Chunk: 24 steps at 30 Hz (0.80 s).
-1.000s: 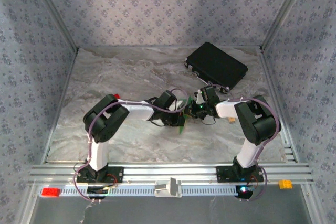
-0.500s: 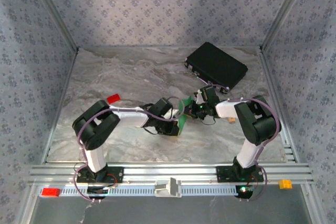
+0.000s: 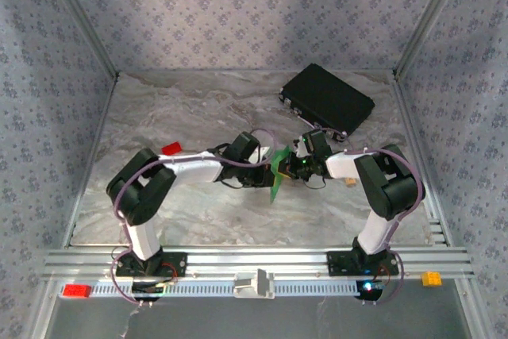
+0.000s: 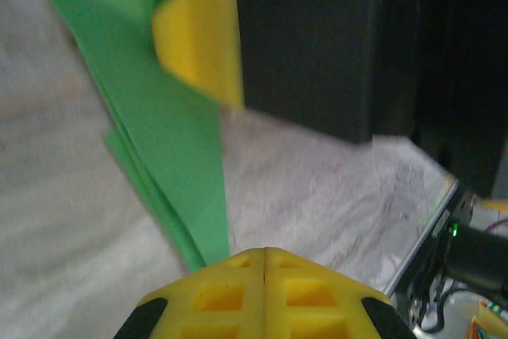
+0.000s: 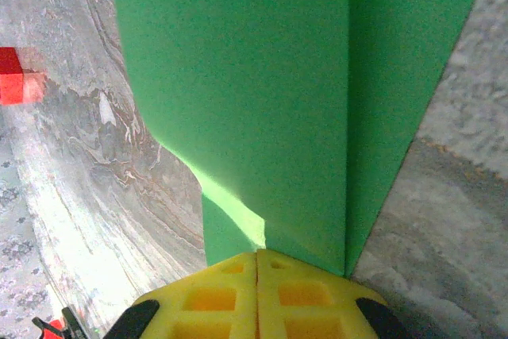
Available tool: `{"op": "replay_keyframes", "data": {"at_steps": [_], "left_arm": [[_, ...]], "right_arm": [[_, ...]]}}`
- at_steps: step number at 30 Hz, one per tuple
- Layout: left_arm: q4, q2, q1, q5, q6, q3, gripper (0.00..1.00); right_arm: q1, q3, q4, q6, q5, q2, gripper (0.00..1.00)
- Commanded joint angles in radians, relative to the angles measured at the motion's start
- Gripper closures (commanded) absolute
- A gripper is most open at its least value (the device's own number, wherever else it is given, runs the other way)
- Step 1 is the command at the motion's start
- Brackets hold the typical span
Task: Fold a paper plane with a square sheet of paper (pick it up from the middle)
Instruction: Fold the wing for the fifth time at the center of the table.
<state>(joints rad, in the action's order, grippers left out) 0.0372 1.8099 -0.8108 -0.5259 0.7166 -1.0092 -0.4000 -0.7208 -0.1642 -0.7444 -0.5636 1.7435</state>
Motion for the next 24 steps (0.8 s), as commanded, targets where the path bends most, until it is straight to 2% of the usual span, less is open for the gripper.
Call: {"op": "replay_keyframes", "data": {"at_steps": [1, 4, 10, 15, 19, 24], "left_arm": [[-0.041, 0.069, 0.013, 0.003, 0.026, -0.059, 0.98], [-0.066, 0.122, 0.019, 0.0, 0.035, -0.09, 0.98], [0.001, 0.207, 0.019, 0.033, 0.021, -0.124, 1.0], [0.012, 0.167, 0.012, 0.038, 0.003, 0.004, 1.0], [-0.015, 0.121, 0.013, 0.021, -0.012, 0.122, 1.0], [-0.004, 0.094, 0.014, 0.003, -0.045, 0.143, 1.0]], "right_arm": [[-0.005, 0.037, 0.085, -0.011, 0.093, 0.031, 0.92], [-0.005, 0.041, 0.075, -0.018, 0.086, 0.028, 0.92], [-0.003, 0.044, 0.053, -0.03, 0.064, 0.017, 0.92], [0.022, 0.022, 0.08, -0.018, 0.038, -0.035, 0.91], [0.061, -0.017, 0.183, 0.036, 0.067, -0.124, 0.9], [0.07, -0.017, 0.199, 0.062, 0.055, -0.187, 0.89]]}}
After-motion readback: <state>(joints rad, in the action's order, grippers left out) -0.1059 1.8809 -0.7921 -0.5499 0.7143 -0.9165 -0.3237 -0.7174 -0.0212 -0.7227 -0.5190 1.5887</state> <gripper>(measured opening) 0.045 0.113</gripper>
